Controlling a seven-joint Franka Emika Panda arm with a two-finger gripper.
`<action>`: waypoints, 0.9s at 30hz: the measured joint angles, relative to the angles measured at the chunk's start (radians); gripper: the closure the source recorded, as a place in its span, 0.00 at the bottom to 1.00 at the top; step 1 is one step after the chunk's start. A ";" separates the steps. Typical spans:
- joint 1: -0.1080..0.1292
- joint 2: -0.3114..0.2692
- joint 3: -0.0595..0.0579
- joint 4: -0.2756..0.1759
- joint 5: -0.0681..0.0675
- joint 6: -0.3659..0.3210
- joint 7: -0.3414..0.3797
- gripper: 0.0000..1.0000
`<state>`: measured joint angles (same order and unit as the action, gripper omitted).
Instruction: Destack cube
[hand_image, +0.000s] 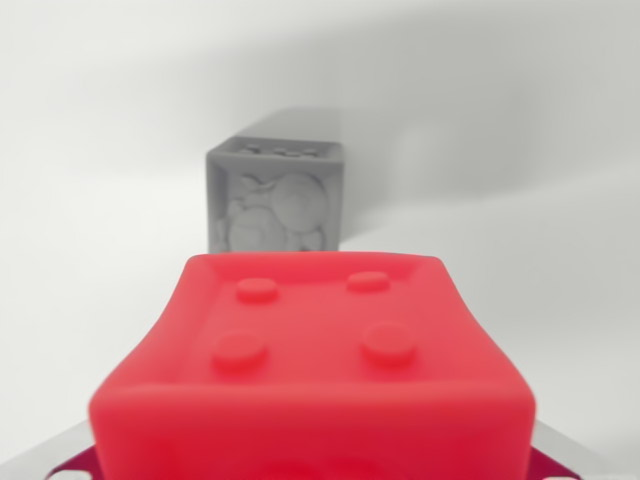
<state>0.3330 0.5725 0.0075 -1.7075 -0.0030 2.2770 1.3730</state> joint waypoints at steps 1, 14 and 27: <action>-0.002 -0.004 0.000 -0.007 0.000 0.003 -0.005 1.00; -0.026 -0.052 0.000 -0.091 0.000 0.039 -0.072 1.00; -0.052 -0.096 -0.001 -0.169 0.000 0.072 -0.141 1.00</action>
<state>0.2812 0.4765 0.0070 -1.8766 -0.0030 2.3494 1.2315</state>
